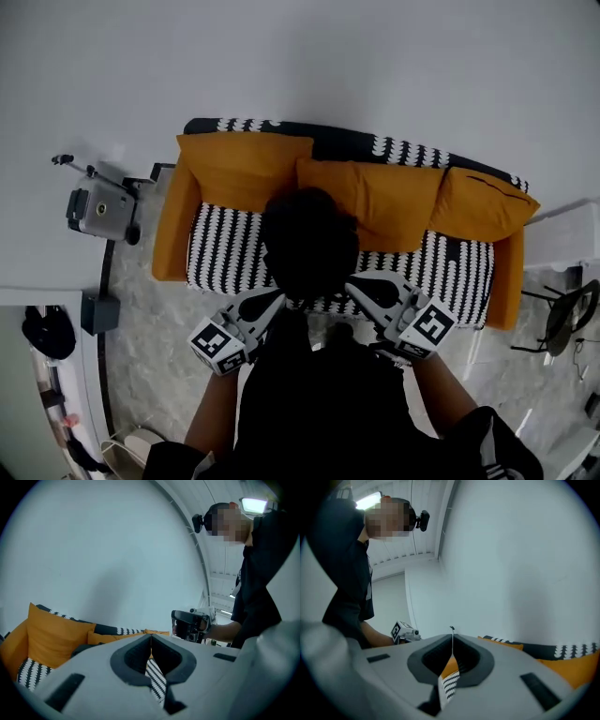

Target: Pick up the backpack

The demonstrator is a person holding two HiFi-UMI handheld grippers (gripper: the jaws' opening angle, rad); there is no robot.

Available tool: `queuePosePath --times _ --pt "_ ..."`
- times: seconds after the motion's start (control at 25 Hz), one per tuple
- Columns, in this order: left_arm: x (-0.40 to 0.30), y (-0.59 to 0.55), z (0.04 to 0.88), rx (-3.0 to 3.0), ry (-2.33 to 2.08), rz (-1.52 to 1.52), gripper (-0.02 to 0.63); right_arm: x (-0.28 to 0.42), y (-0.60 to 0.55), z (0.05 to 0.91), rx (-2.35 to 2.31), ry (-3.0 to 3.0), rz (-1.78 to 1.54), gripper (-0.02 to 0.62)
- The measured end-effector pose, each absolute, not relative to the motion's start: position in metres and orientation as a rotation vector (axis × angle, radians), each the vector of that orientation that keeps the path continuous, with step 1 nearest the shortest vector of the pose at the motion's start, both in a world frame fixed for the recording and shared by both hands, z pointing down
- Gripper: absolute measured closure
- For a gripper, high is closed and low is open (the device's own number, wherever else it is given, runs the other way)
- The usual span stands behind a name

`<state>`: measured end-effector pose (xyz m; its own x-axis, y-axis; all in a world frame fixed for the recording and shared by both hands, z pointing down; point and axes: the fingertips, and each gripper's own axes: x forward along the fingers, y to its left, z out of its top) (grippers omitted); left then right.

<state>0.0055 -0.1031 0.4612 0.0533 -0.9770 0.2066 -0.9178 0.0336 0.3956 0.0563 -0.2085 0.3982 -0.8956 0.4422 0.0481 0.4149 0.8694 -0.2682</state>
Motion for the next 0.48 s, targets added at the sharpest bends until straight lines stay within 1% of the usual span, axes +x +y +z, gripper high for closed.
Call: queuePosePath --times 0.32,0.48 --pt "-0.075 -0.098 0.475 1.891 -1.9 -0.29 0.583 -0.015 -0.192 0.395 -0.63 -2.851 0.364 0.568" --pt "-0.102 -0.096 0.486 1.888 -1.865 -0.363 0.583 -0.044 -0.183 0.395 -0.594 -2.852 0.347 0.568"
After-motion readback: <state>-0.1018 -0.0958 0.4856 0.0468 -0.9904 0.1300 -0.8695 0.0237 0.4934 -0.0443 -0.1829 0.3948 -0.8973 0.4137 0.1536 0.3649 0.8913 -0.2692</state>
